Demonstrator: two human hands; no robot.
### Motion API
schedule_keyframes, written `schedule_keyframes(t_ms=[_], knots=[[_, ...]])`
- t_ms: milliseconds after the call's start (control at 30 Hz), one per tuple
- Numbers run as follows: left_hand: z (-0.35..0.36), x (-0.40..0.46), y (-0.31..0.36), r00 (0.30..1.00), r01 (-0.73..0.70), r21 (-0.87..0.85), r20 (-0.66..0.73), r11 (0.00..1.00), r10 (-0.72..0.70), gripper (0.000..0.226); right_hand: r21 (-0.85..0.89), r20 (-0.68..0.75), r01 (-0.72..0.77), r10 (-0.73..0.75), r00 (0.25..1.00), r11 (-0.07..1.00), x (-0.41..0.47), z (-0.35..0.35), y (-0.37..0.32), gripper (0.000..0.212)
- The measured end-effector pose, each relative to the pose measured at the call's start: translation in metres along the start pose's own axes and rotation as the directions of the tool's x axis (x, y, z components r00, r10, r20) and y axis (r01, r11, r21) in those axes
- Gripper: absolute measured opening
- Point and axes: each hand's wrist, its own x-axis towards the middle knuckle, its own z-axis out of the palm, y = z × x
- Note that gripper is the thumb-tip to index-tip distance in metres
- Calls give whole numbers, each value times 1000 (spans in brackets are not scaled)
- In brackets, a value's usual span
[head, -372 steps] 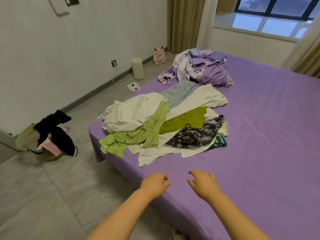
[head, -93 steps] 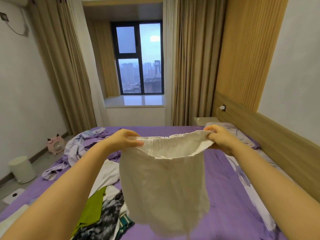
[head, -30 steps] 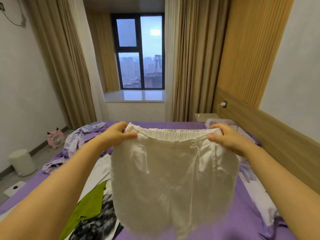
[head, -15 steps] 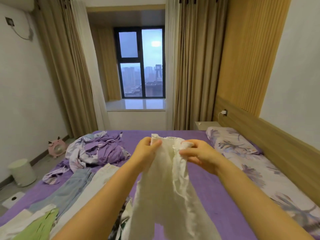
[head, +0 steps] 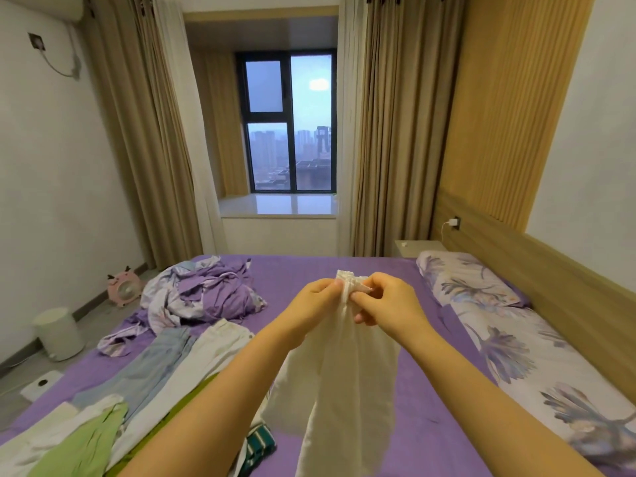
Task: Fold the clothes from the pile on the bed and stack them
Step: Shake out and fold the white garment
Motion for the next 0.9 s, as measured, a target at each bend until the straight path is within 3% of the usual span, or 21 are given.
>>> schedule_keyframes(t_ms=[67, 133, 233, 300, 367, 467, 533, 600, 800, 900], knots=[[-1, -5, -1, 992, -31, 1, 119, 1000, 30, 23, -4, 12, 16, -16, 1000, 1000, 0, 1, -2, 10], [-1, -6, -4, 989, -57, 8, 135, 998, 55, 34, 40, 52, 50, -52, 997, 998, 2, 0, -3, 5], [-7, -4, -4, 997, -71, 11, 42, 997, 71, 35, 88, 60, 147, -152, 987, 985, 4, -10, 4, 33], [-14, -3, -2, 996, -59, -85, 61, 995, 65, 31, -26, 37, 196, -195, 980, 980, 6, -20, 15, 51], [-22, -5, 2, 991, -52, -202, 108, 978, 76, 30, -22, 69, 107, -105, 992, 994, 6, -30, 30, 77], [-29, -7, 9, 982, -27, -324, 167, 946, 86, 26, 287, 236, -198, 131, 963, 937, -1, -36, 50, 109], [-31, -7, 10, 980, -4, -358, 182, 934, 75, 26, 455, 346, -305, 150, 926, 836, -4, -36, 62, 103], [-32, -7, 9, 986, 15, -370, 161, 929, 48, 28, 537, 405, -326, 101, 909, 778, -5, -35, 65, 82], [-38, -6, -3, 997, 67, -186, 35, 980, -62, 30, 513, 299, -271, 127, 946, 814, 3, -31, 59, 43], [-42, -7, -12, 997, 75, 12, 26, 997, -76, 26, 422, 262, -244, 140, 955, 873, 9, -29, 58, 24]])
